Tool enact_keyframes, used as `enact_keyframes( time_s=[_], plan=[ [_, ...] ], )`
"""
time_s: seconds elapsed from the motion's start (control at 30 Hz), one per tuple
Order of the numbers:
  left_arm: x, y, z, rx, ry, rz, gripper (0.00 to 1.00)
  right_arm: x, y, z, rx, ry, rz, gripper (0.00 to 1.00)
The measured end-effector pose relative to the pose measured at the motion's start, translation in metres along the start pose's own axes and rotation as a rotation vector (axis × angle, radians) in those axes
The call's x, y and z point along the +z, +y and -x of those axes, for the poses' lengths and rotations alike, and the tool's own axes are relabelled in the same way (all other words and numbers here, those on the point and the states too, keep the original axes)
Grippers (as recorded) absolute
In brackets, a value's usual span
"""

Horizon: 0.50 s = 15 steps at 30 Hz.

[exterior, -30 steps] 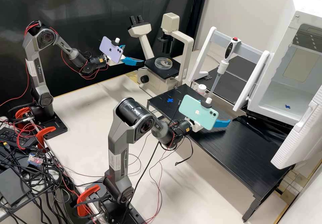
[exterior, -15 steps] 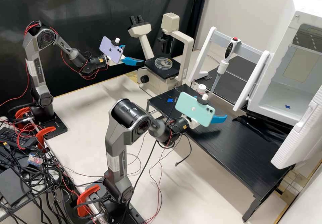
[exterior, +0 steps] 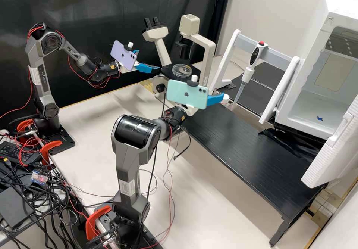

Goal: Move the petri dish to the bench

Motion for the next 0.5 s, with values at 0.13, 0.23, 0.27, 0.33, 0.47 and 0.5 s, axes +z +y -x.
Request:
enact_keyframes(
  time_s=[0.13,0.23,0.27,0.33,0.47,0.5],
  plan=[
    [0.0,0.0,0.0,0.0,0.0,0.0,1.0,-0.029,-0.009,-0.008,-0.008,0.048,0.044,1.0],
    [0.0,0.0,0.0,0.0,0.0,0.0,1.0,-0.05,-0.019,-0.015,-0.026,0.082,0.088,1.0],
    [0.0,0.0,0.0,0.0,0.0,0.0,1.0,-0.058,-0.024,-0.019,-0.039,0.096,0.103,1.0],
    [0.0,0.0,0.0,0.0,0.0,0.0,1.0,-0.071,-0.031,-0.027,-0.058,0.112,0.119,1.0],
    [0.0,0.0,0.0,0.0,0.0,0.0,1.0,-0.09,-0.045,-0.048,-0.103,0.111,0.112,1.0],
    [0.0,0.0,0.0,0.0,0.0,0.0,1.0,-0.093,-0.045,-0.051,-0.106,0.111,0.105,1.0]
  ],
)
